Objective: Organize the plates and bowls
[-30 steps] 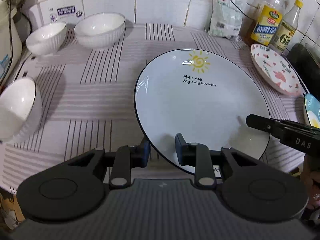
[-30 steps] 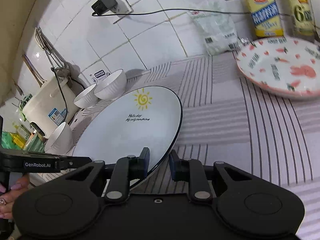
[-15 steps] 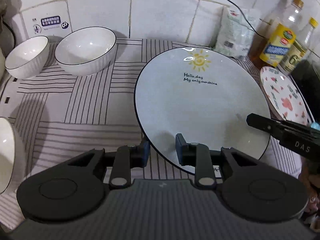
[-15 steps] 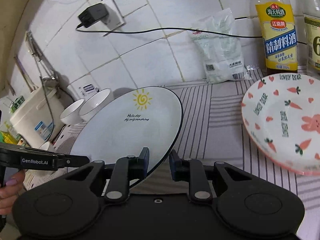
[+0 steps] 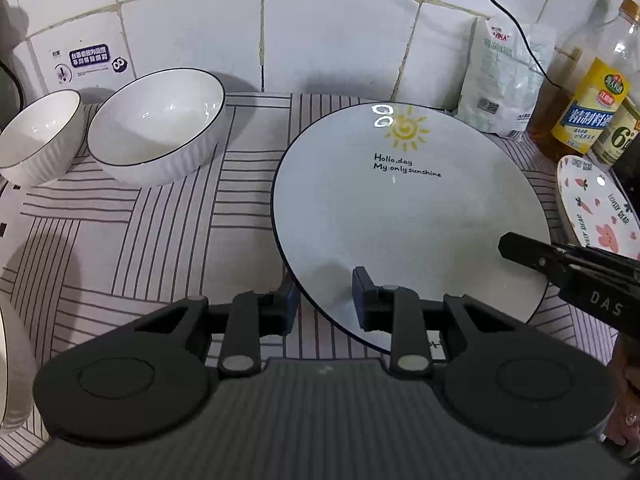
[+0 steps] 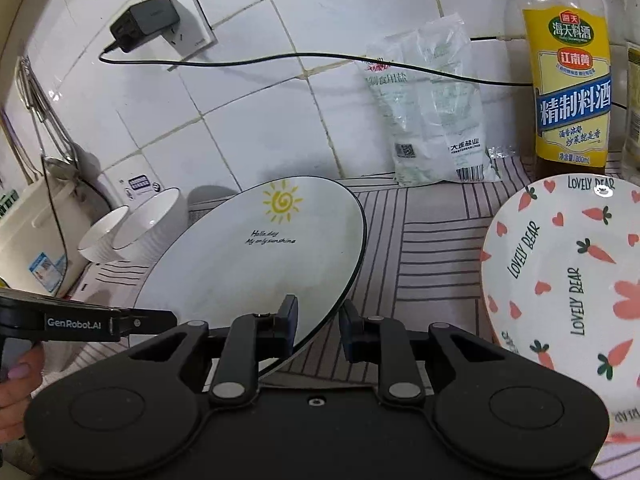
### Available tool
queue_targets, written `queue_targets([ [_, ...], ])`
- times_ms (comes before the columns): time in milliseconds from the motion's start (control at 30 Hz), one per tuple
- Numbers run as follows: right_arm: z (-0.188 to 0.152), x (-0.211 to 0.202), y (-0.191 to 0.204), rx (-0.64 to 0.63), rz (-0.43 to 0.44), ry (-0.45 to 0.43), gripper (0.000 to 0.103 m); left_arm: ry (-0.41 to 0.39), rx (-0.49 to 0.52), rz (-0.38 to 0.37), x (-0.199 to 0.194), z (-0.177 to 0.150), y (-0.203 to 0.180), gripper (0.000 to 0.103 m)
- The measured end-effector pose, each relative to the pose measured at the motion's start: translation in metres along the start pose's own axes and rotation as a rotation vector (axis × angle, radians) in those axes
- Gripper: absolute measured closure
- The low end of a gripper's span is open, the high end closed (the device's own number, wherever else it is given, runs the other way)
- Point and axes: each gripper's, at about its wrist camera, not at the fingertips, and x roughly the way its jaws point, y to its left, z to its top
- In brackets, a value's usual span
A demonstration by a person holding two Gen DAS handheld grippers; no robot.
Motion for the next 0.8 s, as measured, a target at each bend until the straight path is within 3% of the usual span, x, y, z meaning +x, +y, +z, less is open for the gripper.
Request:
queue_targets([
  [300,-0.011,0.015,-0.005,0.001,-0.036,0.025,0.077,-0.007,-0.032,0.006,0.008,-0.009,-0.001,0.076],
  [433,-0.008,0.013,-0.009,0.062,-0.023,0.046,0.076,0.001,-0.028,0.012,0.003,-0.012,-0.005,0.076],
  [700,-0.014,-0.042,-0.009,0.069,-0.022,0.002,0.070,-0.051,0.029,0.075,-0.030,-0.024,-0.020,0.069],
  [800,-0.015,-0.069,-0.009,0.046,-0.047,-0.030,0.060,-0.080,0.054,0.081,-0.046,-0.027,-0.031,0.062],
])
